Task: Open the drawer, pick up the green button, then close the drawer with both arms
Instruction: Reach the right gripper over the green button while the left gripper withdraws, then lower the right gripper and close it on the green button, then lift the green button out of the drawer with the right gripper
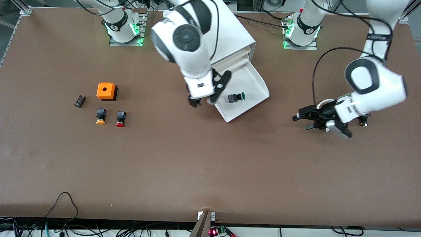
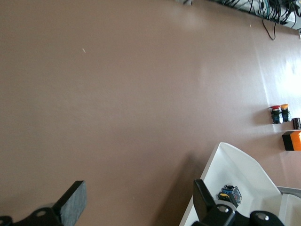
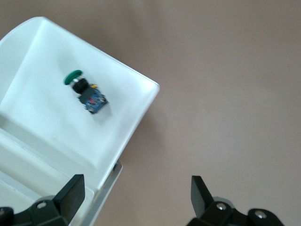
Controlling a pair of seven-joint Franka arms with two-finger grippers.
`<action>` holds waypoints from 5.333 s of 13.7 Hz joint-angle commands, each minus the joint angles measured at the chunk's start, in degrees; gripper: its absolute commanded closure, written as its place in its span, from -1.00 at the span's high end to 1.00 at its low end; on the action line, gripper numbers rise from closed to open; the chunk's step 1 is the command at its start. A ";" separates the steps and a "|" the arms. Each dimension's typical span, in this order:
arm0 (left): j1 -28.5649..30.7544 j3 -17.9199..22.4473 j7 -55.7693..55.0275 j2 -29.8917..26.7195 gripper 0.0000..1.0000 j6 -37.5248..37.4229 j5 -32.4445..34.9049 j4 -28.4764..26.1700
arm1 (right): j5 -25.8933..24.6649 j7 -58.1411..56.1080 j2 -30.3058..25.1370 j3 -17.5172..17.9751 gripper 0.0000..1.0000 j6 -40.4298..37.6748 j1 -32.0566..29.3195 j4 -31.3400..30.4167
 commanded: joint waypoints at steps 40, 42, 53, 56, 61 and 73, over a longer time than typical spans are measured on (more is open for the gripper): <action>-1.74 -0.96 -37.05 -10.34 1.00 -41.50 48.50 29.11 | -9.04 -19.46 18.68 2.75 0.01 13.27 8.37 4.61; -1.74 -0.96 -37.05 -10.34 1.00 -41.50 48.50 29.02 | -10.17 -19.38 18.77 2.83 -0.17 14.49 8.46 4.52; -1.74 -0.87 -37.05 -10.17 1.00 -41.50 48.50 29.11 | -11.42 0.55 7.19 3.63 -0.64 11.51 6.01 4.26; -1.74 -0.87 -36.96 -10.17 1.00 -41.50 48.50 29.02 | -11.15 8.72 2.27 1.45 -0.64 11.59 1.26 3.12; -1.74 -0.96 -36.96 -10.26 1.00 -41.50 48.67 29.02 | -3.19 24.54 -2.67 -3.76 -0.64 12.91 -5.93 -4.42; -1.92 -4.28 -39.58 -3.14 1.00 -34.43 45.07 25.44 | -0.78 41.44 -8.38 -5.78 -0.64 13.87 -18.16 -33.07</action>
